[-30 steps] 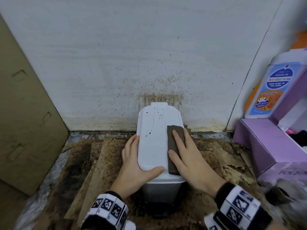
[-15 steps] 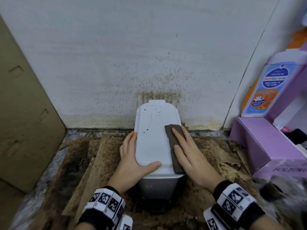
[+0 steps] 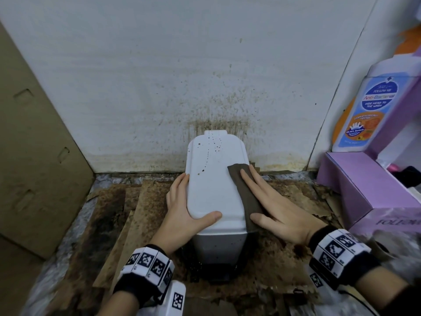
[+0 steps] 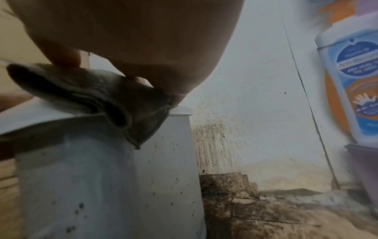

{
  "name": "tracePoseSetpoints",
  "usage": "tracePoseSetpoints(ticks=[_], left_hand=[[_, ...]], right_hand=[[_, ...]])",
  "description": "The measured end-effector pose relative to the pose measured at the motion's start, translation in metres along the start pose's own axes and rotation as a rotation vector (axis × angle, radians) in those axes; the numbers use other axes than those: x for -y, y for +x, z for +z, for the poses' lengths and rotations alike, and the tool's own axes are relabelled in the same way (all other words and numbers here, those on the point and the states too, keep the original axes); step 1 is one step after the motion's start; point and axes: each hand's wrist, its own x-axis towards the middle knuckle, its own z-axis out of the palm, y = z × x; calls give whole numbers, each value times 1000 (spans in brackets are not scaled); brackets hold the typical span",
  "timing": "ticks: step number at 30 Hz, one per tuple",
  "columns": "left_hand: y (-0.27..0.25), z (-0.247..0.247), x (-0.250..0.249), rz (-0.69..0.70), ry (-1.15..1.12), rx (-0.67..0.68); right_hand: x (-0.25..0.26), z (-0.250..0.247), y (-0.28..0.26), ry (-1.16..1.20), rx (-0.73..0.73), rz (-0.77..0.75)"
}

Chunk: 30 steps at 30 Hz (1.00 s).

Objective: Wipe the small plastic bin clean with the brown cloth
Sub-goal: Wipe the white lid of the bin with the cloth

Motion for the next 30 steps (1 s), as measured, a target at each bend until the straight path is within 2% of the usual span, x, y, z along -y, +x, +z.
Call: tracePoseSetpoints(ticks=[5,12,18,30], left_hand=[[0,1,0,1,2,-7],[0,1,1,11,21,-14],[0,0,0,6,7,6],[1,-2,0,7,5,4]], right_hand=[[-6,3,0,-66,-29,-45],[2,8,3,-64,-20,-1],[-1,13,-1,43,-41,-28],[-7,18,0,62,-130,-34]])
